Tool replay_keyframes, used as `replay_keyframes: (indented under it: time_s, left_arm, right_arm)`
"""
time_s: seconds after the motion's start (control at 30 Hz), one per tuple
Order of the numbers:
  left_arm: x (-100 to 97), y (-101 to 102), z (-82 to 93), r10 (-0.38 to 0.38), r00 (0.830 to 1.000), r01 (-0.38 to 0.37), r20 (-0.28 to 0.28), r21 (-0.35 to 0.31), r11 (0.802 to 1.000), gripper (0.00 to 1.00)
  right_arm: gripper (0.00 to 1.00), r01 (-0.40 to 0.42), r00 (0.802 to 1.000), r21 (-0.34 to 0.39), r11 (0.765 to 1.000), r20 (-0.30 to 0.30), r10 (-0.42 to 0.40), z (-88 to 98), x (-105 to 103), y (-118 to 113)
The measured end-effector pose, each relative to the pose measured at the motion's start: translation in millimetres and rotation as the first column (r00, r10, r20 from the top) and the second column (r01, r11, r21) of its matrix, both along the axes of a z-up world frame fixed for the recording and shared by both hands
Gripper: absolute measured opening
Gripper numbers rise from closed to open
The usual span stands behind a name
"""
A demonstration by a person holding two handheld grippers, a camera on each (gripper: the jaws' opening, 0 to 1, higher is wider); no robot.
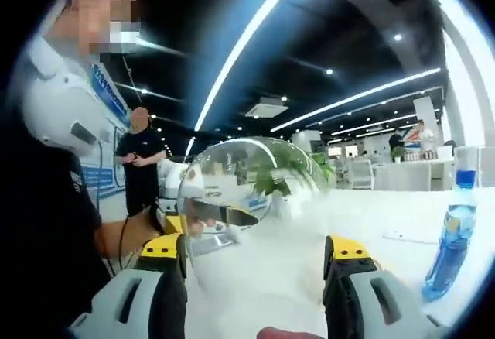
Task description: Open the cover put in the Mizone put the cover back on
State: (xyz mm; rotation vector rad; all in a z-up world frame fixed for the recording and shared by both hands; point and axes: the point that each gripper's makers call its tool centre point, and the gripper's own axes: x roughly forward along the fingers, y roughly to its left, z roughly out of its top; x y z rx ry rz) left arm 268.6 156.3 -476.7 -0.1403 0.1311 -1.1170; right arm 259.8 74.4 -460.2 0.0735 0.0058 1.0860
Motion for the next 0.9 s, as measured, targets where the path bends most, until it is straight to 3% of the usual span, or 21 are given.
replay_keyframes:
  time_s: [0.13, 0.3, 0.43, 0.53, 0.7, 0.9]
  left_arm:
    - [-0.1, 4, 0.4, -0.022, 1.000, 0.022, -0.013, -0.011, 1.000, 0.60]
    - [-6.4, 12, 0.4, -0.039, 0.999, 0.039, -0.011, -0.016, 0.999, 0.50]
    - [-10.8, 17, 3.6, -0.019, 1.000, 0.018, -0.024, -0.037, 0.999, 0.45]
    - [-9.9, 18, 4.6, 0.020, 1.000, -0.021, -0.014, -0.039, 0.999, 0.46]
    - [-11.7, 19, 1.8, 0.095, 0.995, -0.096, -0.014, -0.029, 0.995, 0.48]
    - [-11.4, 33, -0.7, 0.216, 0.976, -0.215, 0.006, -0.006, 0.976, 0.46]
  right_arm:
    - [0.65, 0.029, 0.999, 0.005, 1.000, -0.019, -0.029, 0.7, -1, 0]
    - [0.65, 0.081, 0.997, 0.066, 0.995, -0.024, -0.079, -1.4, -4, 0]
    - [0.61, 0.093, 0.995, 0.069, 0.993, -0.029, -0.091, -4.1, -6, -5]
    - [0.55, 0.081, 0.996, 0.071, 0.994, -0.051, -0.077, -6.2, -8, -12]
    - [0.52, 0.099, 0.993, 0.065, 0.993, -0.067, -0.094, -9.9, -5, -25]
    - [0.48, 0.135, 0.989, 0.010, 0.991, -0.065, -0.134, -17.7, -5, -40]
